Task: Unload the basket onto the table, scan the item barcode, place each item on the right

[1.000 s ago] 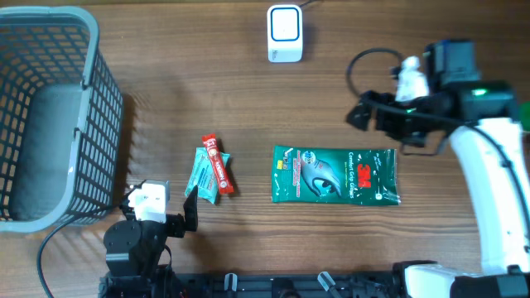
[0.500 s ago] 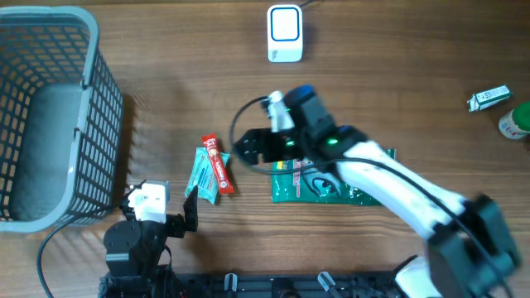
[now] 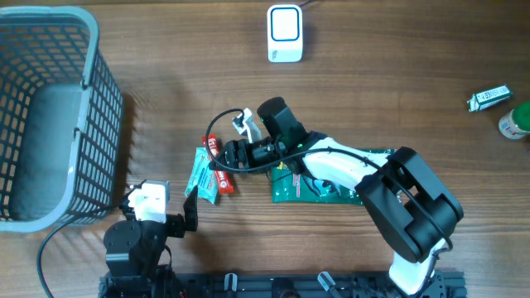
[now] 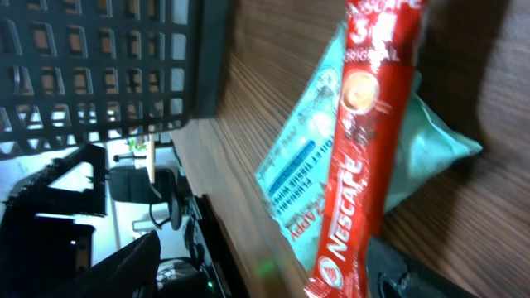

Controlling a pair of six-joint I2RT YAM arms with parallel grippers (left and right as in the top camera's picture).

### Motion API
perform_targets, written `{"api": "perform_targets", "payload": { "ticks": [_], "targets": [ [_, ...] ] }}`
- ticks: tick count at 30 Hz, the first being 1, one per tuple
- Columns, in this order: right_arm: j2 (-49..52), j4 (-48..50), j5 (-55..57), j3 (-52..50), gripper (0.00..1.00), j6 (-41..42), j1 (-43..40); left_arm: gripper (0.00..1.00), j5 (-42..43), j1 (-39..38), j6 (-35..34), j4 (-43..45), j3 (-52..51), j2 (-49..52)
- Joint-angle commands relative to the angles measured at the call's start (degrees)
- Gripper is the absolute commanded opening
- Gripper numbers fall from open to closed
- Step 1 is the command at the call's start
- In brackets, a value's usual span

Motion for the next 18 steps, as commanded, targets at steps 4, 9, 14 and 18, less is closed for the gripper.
{"api": "perform_targets", "payload": {
  "ticks": [4,9,14,18],
  "targets": [
    [0.9,1.8,3.7,0.1,0.79,0.9,0.1,1.00,-0.3,0.2,-0.5,0.2,-0.4,-0.1],
    [3.2,6.0,5.5,0.3,0.79,2.8,0.7,1.00,-0.3,0.2,-0.5,0.2,-0.4,-0.1],
    [8.6,9.3,5.0,0.8,0.79,4.9,0.8,1.00,-0.3,0.2,-0.5,0.2,-0.4,-0.1],
    [10.7,10.5,2.0,2.3,0.76,5.0,0.9,1.00,-0.3,0.2,-0.5,0.2,-0.4,-0.1]
  ]
}}
